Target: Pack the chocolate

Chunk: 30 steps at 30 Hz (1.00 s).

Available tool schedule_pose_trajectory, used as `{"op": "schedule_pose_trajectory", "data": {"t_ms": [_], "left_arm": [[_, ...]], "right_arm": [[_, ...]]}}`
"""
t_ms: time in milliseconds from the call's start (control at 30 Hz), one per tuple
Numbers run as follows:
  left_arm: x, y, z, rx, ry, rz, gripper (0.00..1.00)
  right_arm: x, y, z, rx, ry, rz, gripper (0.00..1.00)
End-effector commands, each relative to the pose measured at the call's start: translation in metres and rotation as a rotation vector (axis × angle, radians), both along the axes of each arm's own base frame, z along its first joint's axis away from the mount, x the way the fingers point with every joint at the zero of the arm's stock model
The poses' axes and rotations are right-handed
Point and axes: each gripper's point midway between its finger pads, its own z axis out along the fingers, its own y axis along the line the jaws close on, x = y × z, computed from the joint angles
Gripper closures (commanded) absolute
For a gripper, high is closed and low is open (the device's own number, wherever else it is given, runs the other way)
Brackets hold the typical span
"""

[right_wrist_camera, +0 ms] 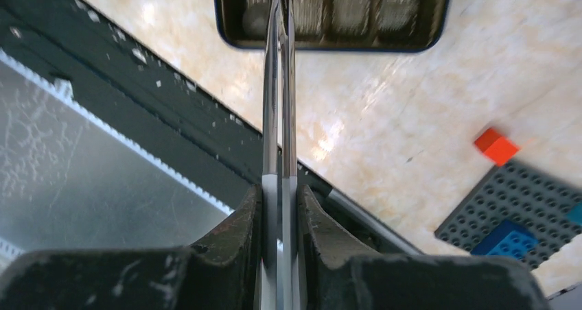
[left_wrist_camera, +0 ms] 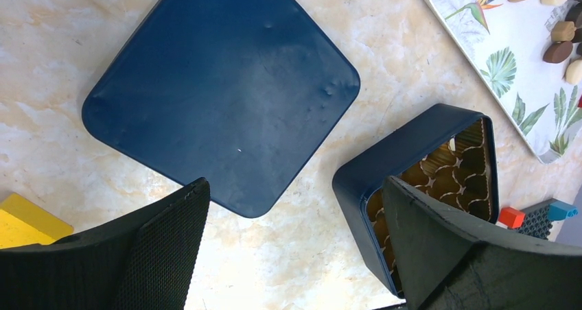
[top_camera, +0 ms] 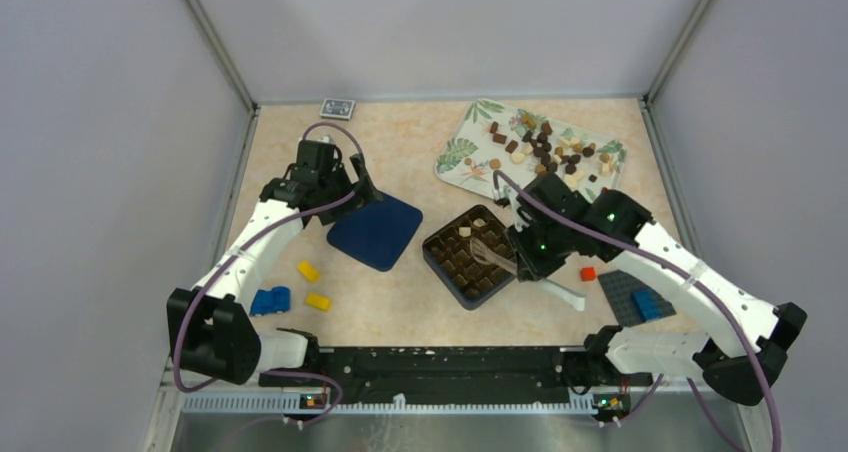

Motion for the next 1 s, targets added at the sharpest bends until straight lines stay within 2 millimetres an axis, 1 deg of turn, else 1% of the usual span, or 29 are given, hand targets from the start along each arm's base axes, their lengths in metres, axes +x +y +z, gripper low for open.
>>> {"op": "schedule_pose_trajectory", "data": {"t_ms": [0,100,233,300,367,500,633,700,867,967], "left_arm": [[0.011,0.003,0.012,0.015,-0.046,0.005,0.01],[0.011,0.007,0.013,0.033,-0.051,0.016,0.01],[0.007,0.012,0.017,0.048,-0.048,0.039,0.01],[0.005,0.012,0.019,0.043,-0.051,0.036,0.01],[0.003,0.012,0.019,0.043,-0.047,0.037,0.01],[-0.001,0.014,0.014,0.047,-0.04,0.04,0.01],[-0.003,0.019,0.01,0.068,-0.031,0.054,0.01],[-0.002,0.02,0.011,0.074,-0.035,0.049,0.01],[0.003,0.02,0.013,0.08,-0.037,0.045,0.01],[0.006,0.021,0.011,0.087,-0.034,0.041,0.01]], "right_arm": [[0.048,-0.009,0.045,0.005,-0.218,-0.107,0.94],[0.083,-0.029,0.047,-0.01,-0.261,-0.231,0.94],[0.131,-0.055,0.042,0.006,-0.25,-0.431,0.92],[0.153,-0.058,0.036,0.028,-0.258,-0.502,0.91],[0.174,-0.062,0.028,0.028,-0.277,-0.558,0.87],[0.207,-0.073,0.01,0.003,-0.275,-0.639,0.8],[0.225,-0.084,0.0,-0.067,-0.294,-0.669,0.72],[0.231,-0.086,-0.008,-0.079,-0.289,-0.679,0.71],[0.239,-0.097,-0.02,-0.094,-0.295,-0.723,0.7],[0.239,-0.102,-0.03,-0.127,-0.279,-0.726,0.67]]}}
